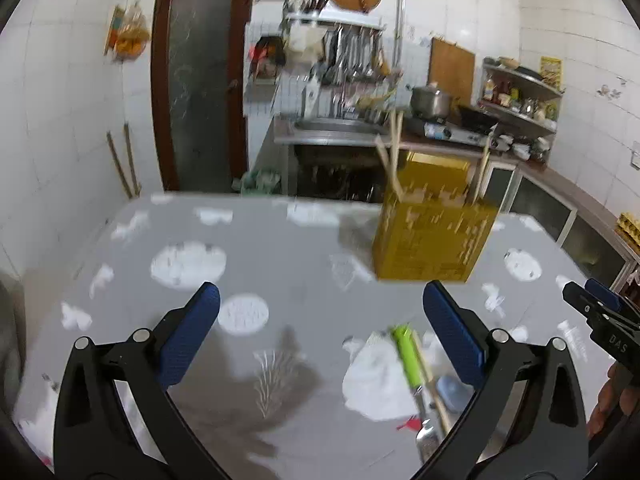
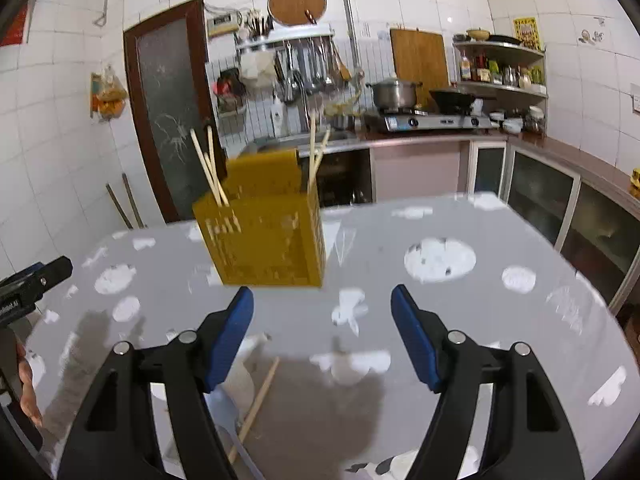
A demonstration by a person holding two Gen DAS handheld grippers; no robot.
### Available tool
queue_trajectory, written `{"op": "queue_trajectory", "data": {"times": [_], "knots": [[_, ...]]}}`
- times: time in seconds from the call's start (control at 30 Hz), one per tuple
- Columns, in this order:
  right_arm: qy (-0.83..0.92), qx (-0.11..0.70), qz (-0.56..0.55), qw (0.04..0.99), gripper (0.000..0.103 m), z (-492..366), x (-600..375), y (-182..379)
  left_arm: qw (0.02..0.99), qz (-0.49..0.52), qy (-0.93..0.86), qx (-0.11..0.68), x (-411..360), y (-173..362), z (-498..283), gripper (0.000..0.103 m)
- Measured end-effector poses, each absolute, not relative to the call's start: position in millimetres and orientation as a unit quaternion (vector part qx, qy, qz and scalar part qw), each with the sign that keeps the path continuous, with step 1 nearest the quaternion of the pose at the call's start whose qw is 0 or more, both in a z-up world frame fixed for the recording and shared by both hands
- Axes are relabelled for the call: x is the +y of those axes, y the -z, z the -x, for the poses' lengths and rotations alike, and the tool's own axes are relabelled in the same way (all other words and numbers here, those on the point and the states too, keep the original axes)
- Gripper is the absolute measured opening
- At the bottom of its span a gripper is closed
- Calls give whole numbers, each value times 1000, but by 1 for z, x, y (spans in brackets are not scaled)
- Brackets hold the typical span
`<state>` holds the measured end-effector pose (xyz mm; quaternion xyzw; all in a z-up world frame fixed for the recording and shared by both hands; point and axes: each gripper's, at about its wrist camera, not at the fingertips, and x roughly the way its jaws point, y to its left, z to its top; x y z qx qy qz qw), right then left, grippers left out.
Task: Organize utensils
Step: 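Open the right gripper over the holder while the left gripper opens too, then grasp a wooden chopstick with the right gripper while the left tool approaches the frog fork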
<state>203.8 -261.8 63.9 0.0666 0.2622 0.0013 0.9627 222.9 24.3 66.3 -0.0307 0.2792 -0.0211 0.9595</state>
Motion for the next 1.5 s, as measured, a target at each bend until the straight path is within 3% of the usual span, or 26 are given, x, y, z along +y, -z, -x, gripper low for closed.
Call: {"op": "queue_trajectory", "data": {"times": [0.27,0.5,0.57,0.63,0.87,0.93,1.5], "knots": [[17,314,-71,947,70,-226,-250,-9,945,14,12,328,15,-3,-240,98],[15,346,-54,936,70,-246,-236,10,938,11,23,346,7,16,-252,98],[6,367,-50,929,61,-254,-229,17,937,14,20,348,9,17,-255,98],[-3,392,-51,918,45,-262,-222,24,937,20,16,349,12,16,-258,98],[-7,440,-48,896,37,-273,-203,34,935,27,4,354,13,11,-265,98],[2,446,-46,894,10,-275,-202,33,934,31,5,357,12,11,-266,98],[16,446,-62,893,9,-285,-280,28,908,58,46,413,-32,32,-290,96]]}}
